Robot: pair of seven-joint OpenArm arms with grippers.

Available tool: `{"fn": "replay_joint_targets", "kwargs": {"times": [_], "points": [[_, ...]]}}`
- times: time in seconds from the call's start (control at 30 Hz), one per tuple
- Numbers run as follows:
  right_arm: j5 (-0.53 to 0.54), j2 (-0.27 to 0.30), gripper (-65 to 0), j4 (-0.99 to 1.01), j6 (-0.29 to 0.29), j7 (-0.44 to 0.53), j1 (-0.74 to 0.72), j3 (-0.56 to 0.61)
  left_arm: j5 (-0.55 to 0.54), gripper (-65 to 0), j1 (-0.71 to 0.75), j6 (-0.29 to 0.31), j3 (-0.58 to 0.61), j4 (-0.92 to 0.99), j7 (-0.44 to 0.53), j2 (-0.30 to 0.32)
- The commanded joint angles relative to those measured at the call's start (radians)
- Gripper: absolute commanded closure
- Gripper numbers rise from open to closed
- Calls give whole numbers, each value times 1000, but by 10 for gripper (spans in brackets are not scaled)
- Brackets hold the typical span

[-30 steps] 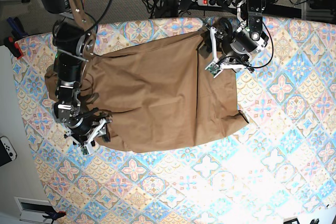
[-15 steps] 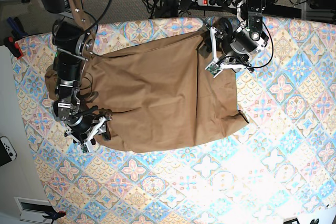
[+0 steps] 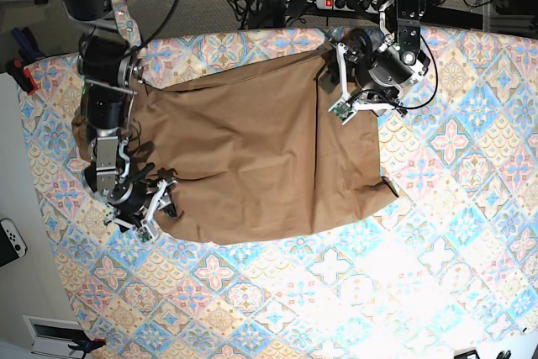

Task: Layout the t-shirt on the table in an organized manner, then fold the t-shirt properly
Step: 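Lower the shirt edge with the right gripper to flatten it, then regrasp the shirt corner with the right gripper, left gripper holding its edge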

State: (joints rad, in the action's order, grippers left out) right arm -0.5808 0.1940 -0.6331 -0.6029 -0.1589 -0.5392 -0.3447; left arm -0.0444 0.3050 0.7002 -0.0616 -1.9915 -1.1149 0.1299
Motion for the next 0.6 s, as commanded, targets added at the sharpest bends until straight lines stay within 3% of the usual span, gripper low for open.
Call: {"fn": "replay_joint_targets", "kwargs": {"times": [0.0,0.23,0.3,0.43,0.57], "points": [[-34,11,-350,-9,-2,-24,-14,0,-2,-312,-5,-2,-1,-19,11,1],[-49,9,-336,-8,-9,-32,-9,14,-2,-312,-5,-2,-1,-19,11,1],[-109,9,-275,-6,-9,-32,-9,49,-2,-312,-5,-2,-1,-19,11,1],[-255,6,-93,-4,-9,-34,-8,97,-4,-312,-5,-2,-1,-19,11,1],[-284,-14,-9,-11,-9,-34,18,97,-7,-312,-5,-2,-1,-19,11,1]]}}
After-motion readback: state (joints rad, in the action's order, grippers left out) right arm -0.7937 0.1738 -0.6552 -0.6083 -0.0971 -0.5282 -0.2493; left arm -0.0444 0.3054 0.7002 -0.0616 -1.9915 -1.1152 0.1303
